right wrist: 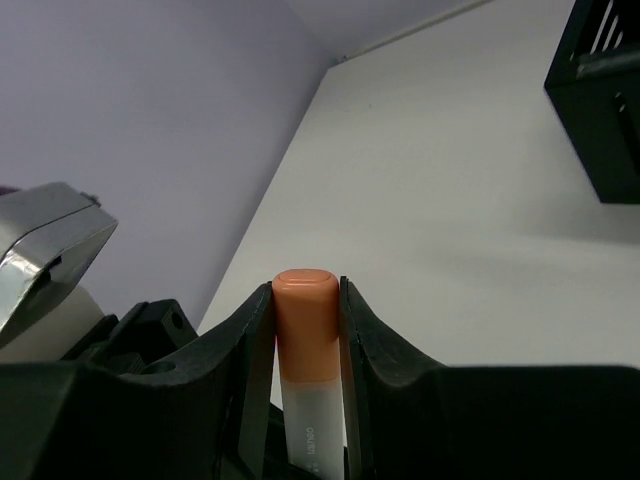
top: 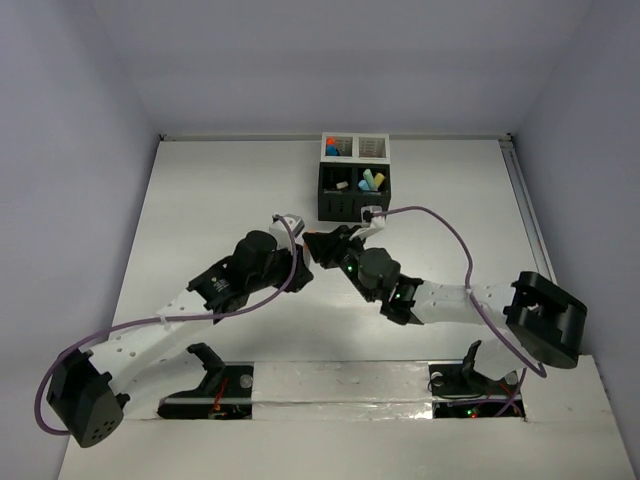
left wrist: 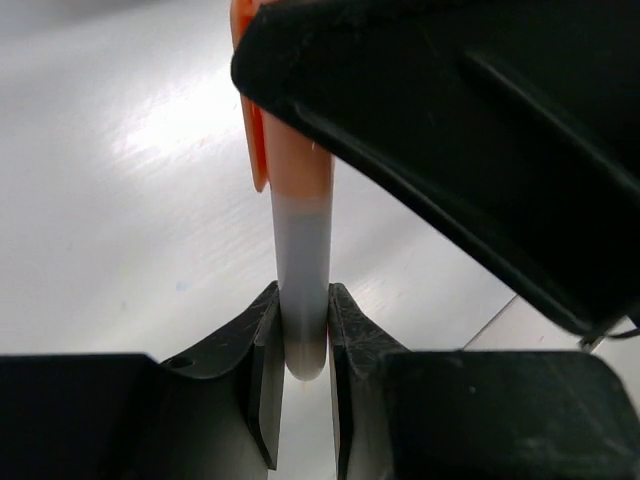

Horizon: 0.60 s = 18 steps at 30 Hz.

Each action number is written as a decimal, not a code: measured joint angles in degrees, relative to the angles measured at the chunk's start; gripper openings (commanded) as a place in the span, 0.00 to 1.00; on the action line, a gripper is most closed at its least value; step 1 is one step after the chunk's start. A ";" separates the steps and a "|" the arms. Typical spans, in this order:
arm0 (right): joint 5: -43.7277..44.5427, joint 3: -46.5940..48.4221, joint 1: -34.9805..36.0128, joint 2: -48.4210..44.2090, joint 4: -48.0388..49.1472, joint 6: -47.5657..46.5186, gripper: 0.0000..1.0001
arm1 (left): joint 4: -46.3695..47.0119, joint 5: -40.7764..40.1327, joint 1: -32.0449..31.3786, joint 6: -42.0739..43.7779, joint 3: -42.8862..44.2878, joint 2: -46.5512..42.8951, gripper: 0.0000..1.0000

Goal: Sort the stationery into containers
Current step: Close the pen cap on the pen.

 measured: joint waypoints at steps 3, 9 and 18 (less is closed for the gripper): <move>-0.59 1.84 -2.16 -1.90 -3.30 -1.46 0.00 | 11.06 0.98 0.35 -2.27 -4.20 -1.62 0.00; -3.65 8.39 -4.96 -1.03 -10.51 -2.69 0.00 | 26.97 1.53 2.43 -6.40 -12.15 -5.16 0.26; -6.29 14.73 -9.51 1.99 -21.33 -5.70 0.00 | 41.22 1.38 2.99 -8.15 -16.83 -12.96 0.81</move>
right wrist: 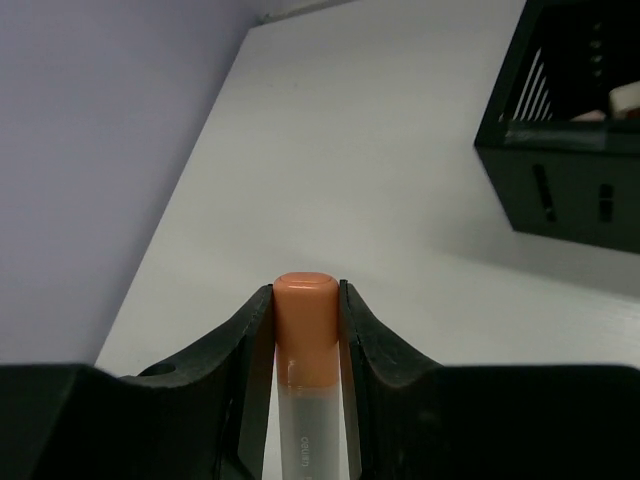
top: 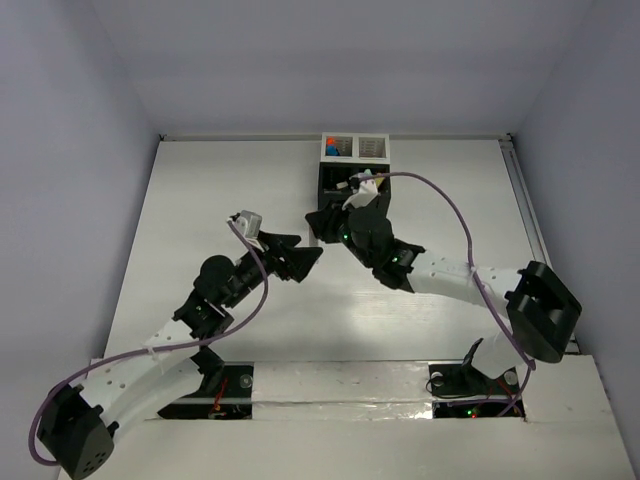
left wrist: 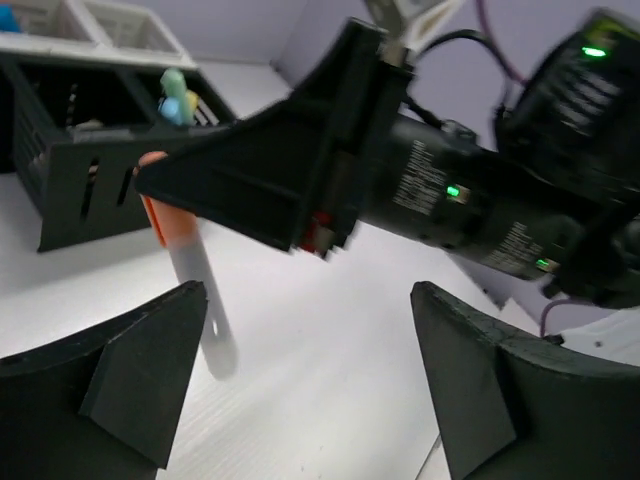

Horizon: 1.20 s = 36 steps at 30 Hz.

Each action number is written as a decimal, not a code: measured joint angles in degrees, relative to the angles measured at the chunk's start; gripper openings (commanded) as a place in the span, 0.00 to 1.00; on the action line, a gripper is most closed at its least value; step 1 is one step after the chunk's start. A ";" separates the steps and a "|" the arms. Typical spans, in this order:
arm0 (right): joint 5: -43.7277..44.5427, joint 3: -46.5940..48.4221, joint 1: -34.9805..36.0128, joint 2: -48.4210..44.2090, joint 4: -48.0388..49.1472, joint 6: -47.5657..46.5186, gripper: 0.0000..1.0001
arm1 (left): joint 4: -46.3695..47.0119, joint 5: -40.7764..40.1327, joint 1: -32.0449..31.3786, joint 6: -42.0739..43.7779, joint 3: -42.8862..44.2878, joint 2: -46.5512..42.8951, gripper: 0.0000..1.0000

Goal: Sort the stationery into containers
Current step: Close the pen cap on the pen, then place the pen in the storage box.

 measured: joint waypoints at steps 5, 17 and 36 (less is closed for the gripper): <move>0.50 5.51 -5.38 1.62 -2.10 -1.99 0.00 | 3.21 1.55 0.00 -0.13 -1.51 -3.52 0.93; 6.69 10.36 -20.37 2.71 0.24 -16.90 0.00 | 1.01 -0.07 0.00 -0.04 -10.47 -10.49 0.95; 10.36 16.02 -23.85 18.21 11.96 -33.81 0.00 | 2.32 -1.77 0.00 0.90 -12.17 -7.85 0.95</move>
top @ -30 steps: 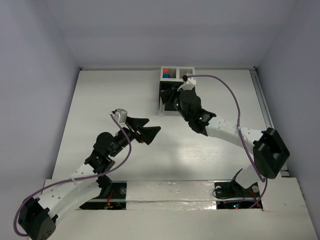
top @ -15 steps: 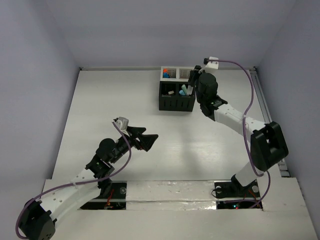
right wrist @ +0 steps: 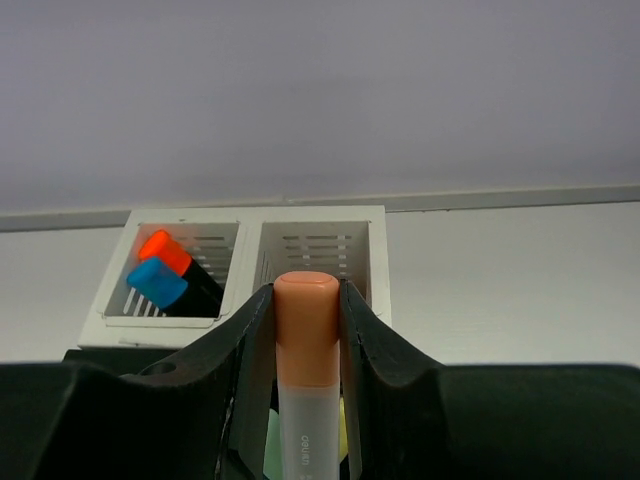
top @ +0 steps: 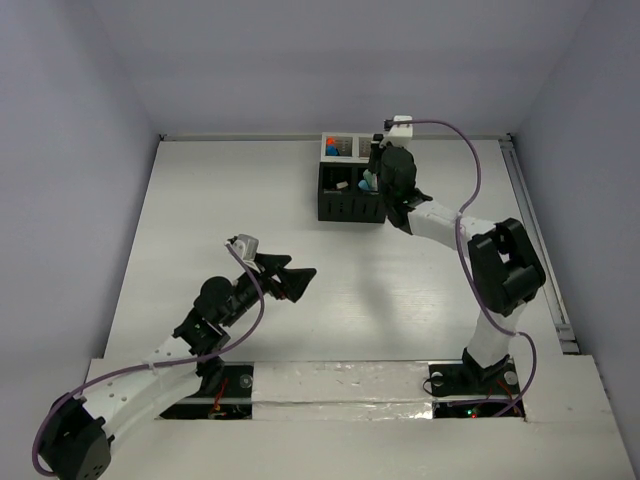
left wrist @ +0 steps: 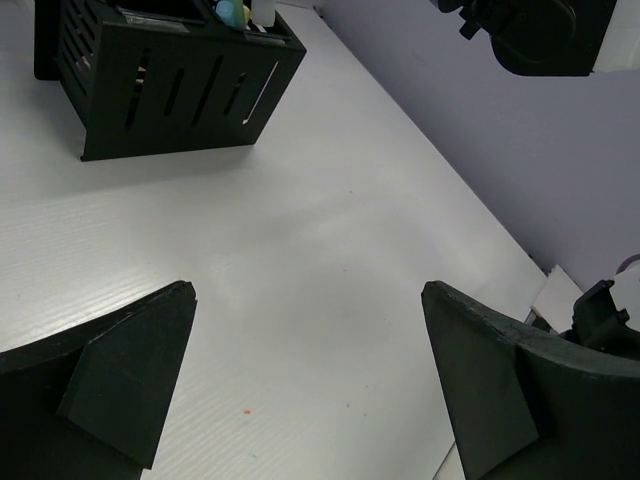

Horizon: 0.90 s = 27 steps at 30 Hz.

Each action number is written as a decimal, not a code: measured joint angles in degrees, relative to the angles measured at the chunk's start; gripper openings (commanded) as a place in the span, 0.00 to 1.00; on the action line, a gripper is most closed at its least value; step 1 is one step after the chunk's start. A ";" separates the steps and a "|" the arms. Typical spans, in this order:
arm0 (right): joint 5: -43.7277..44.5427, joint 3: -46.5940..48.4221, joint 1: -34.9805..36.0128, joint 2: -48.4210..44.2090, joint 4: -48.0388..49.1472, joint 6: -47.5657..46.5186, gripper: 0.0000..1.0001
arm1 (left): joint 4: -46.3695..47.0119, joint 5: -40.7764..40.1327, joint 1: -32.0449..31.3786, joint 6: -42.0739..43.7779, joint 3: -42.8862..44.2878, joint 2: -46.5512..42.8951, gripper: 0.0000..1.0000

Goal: Sort the stationery into containers
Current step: Place the pen in the storage box.

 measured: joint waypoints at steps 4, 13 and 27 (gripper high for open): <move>0.02 -2.93 0.00 0.02 3.28 1.75 0.00 | 0.02 -0.09 0.00 0.04 0.00 0.90 0.95; -1.68 -11.87 -0.31 -2.82 7.65 5.42 0.70 | 0.90 -0.44 0.00 -0.07 0.00 1.57 0.96; -8.83 -13.22 -0.31 -22.43 -2.43 9.42 0.99 | -0.50 -3.43 0.00 -1.40 3.67 1.81 0.99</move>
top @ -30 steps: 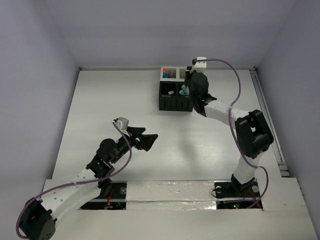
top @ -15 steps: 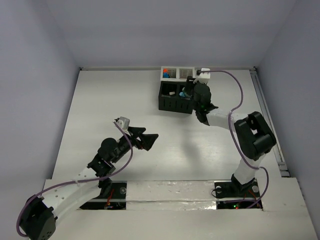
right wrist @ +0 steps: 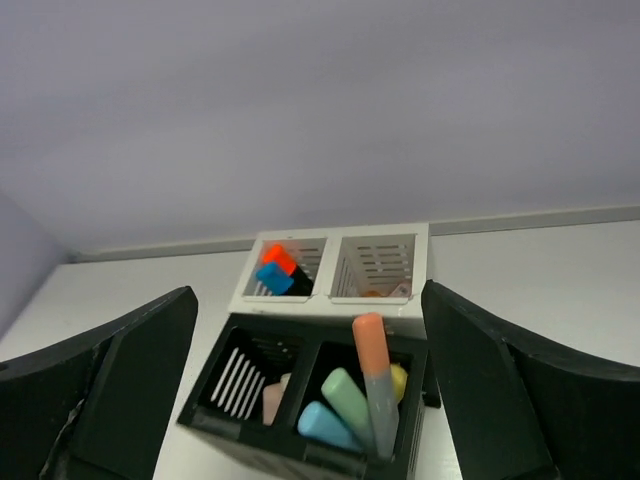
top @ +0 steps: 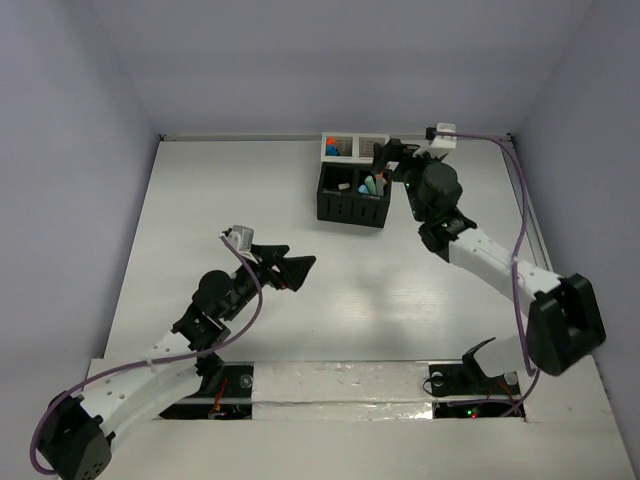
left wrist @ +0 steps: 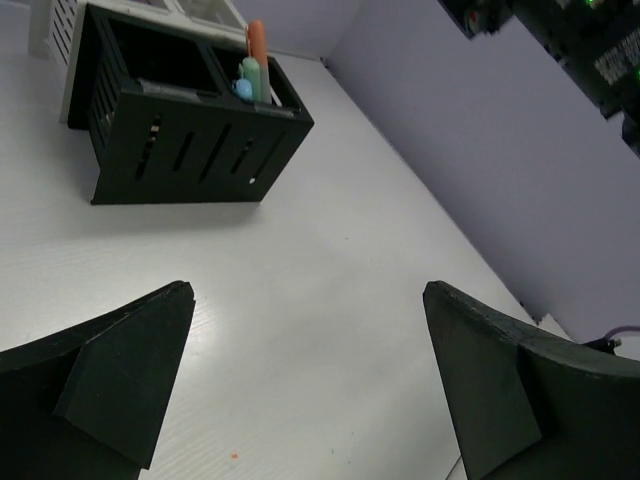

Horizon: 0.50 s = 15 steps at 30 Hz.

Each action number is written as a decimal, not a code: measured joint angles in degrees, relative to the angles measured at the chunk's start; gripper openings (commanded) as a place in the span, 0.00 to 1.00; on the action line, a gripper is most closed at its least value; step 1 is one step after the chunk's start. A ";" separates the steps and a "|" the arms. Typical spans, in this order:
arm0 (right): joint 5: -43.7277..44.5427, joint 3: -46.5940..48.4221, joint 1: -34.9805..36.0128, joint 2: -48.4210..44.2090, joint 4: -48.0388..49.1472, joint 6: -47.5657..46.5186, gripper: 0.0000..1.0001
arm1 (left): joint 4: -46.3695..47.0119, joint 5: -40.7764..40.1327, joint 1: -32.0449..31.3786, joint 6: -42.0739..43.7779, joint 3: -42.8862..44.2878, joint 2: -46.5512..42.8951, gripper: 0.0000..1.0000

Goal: Sort the stationery into containers
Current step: Place the pen in the storage box, then reset both arms

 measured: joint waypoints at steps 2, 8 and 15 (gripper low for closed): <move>-0.37 -3.13 0.02 -5.03 -1.01 2.01 0.92 | -0.61 -0.74 0.00 -0.15 1.77 0.00 0.99; -4.07 -16.85 0.02 -24.57 -3.63 9.60 0.00 | -3.54 -2.16 0.00 -0.96 7.87 -0.70 0.99; -3.02 -23.87 0.09 -49.92 -9.88 14.40 0.53 | -12.96 -6.64 0.00 -0.90 16.39 -7.21 0.99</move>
